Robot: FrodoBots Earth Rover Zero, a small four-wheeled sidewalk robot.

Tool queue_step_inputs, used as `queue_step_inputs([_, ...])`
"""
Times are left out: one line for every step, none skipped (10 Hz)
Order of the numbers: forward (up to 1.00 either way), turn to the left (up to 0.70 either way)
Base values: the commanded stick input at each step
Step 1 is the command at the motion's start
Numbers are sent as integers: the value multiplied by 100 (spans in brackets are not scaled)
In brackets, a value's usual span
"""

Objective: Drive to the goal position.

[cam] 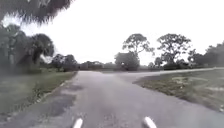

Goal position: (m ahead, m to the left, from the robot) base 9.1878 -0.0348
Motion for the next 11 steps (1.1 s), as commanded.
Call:
queue_step_inputs([85, 0])
queue_step_inputs([85, 0])
queue_step_inputs([85, 3])
queue_step_inputs([85, 11])
queue_step_inputs([85, 19])
queue_step_inputs([85, 27])
queue_step_inputs([85, 34])
queue_step_inputs([85, 19])
queue_step_inputs([85, 0])
queue_step_inputs([85, 0])
queue_step_inputs([85, 0])
